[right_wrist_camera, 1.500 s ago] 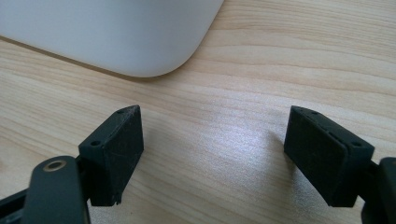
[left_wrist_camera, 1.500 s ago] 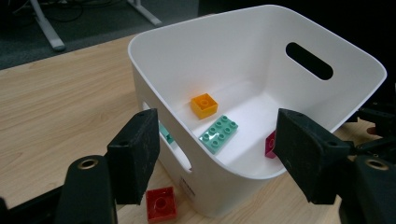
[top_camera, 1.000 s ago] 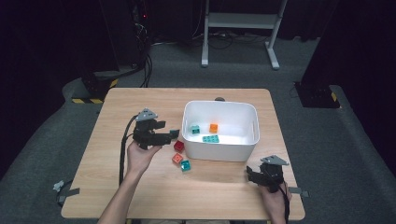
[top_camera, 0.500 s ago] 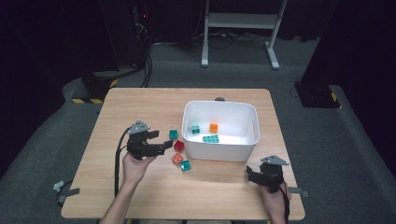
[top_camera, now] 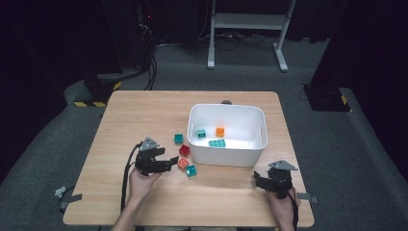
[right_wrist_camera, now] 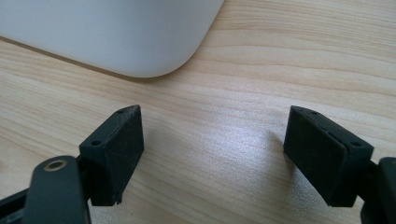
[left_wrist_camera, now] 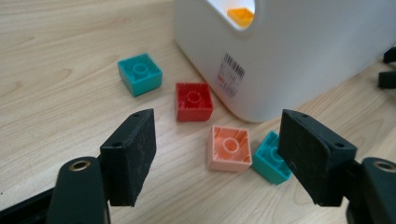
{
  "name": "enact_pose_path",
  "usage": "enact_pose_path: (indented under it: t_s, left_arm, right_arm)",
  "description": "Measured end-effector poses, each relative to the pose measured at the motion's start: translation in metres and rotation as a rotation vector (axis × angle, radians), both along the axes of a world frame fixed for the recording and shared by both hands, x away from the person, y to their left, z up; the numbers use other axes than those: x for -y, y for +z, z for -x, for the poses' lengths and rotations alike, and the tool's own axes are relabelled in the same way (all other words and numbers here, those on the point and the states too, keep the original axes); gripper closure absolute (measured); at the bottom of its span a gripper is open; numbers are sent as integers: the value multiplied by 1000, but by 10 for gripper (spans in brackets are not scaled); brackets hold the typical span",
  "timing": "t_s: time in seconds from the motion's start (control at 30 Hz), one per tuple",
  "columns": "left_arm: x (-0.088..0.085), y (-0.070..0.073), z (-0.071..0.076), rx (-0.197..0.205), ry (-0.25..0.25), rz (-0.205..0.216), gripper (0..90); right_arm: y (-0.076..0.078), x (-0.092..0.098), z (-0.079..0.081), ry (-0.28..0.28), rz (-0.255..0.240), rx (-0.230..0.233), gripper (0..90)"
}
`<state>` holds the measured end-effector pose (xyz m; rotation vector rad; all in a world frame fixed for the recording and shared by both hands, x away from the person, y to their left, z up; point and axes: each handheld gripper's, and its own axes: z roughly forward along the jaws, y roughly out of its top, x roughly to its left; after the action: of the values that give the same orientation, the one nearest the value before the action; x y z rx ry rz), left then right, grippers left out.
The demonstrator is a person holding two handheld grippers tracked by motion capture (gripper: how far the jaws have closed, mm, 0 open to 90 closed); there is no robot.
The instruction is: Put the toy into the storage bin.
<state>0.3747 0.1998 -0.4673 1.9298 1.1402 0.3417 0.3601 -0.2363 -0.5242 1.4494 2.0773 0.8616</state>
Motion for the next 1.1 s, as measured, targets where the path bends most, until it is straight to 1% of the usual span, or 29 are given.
enact_pose_path:
  t_s: [0.07, 0.17, 0.2, 0.23, 0.27, 0.33, 0.43, 0.5, 0.6, 0.67, 0.73, 0.77, 0.8, 0.87, 0.9, 0.93, 1.0, 1.07, 1.1]
  left_arm:
    - [1, -6, -1, -9, 2, -21, 290]
    - [2, -9, -2, -21, 0, -23, 290]
    - [3, -12, -3, -18, 3, -37, 291]
    - [4, -14, -3, -19, 8, -32, 294]
    - [4, -16, -3, -17, 11, -39, 298]
    - [5, -20, -6, -29, 16, -43, 306]
    - [7, -25, -8, -30, 29, -51, 356]
    - [8, -26, -9, -31, 30, -55, 371]
    - [11, -29, -11, -27, 35, -74, 383]
    - [10, -32, -13, -28, 49, -67, 393]
    - [10, -34, -14, -31, 51, -61, 405]
    - [11, -34, -14, -23, 52, -53, 444]
    - [11, -34, -14, -23, 52, -53, 492]
    - [11, -34, -15, -20, 42, -35, 510]
    - [12, -34, -15, -19, 39, -32, 521]
    - [12, -34, -15, -15, 37, -30, 551]
    - [14, -35, -16, -15, 31, -23, 569]
    - [16, -36, -17, -18, 26, -36, 581]
    - [16, -36, -17, -18, 26, -36, 586]
  right_arm:
    - [0, 0, 0, 0, 0, 0, 202]
    - [0, 0, 0, 0, 0, 0, 202]
    - [0, 0, 0, 0, 0, -1, 202]
    - [0, 0, 0, 0, 0, 0, 202]
    - [0, 0, 0, 0, 0, 0, 202]
    - [0, 0, 0, 0, 0, 0, 202]
    - [0, 0, 0, 0, 0, 0, 202]
    - [0, 0, 0, 0, 0, 0, 202]
    - [0, 0, 0, 0, 0, 0, 202]
    - [0, 0, 0, 0, 0, 0, 202]
    - [0, 0, 0, 0, 0, 0, 202]
    - [0, 0, 0, 0, 0, 0, 202]
    - [0, 0, 0, 0, 0, 0, 202]
    - [0, 0, 0, 0, 0, 0, 202]
    - [0, 0, 0, 0, 0, 0, 202]
    - [0, 0, 0, 0, 0, 0, 202]
    - [0, 0, 0, 0, 0, 0, 202]
    - [0, 0, 0, 0, 0, 0, 202]
    - [0, 0, 0, 0, 0, 0, 202]
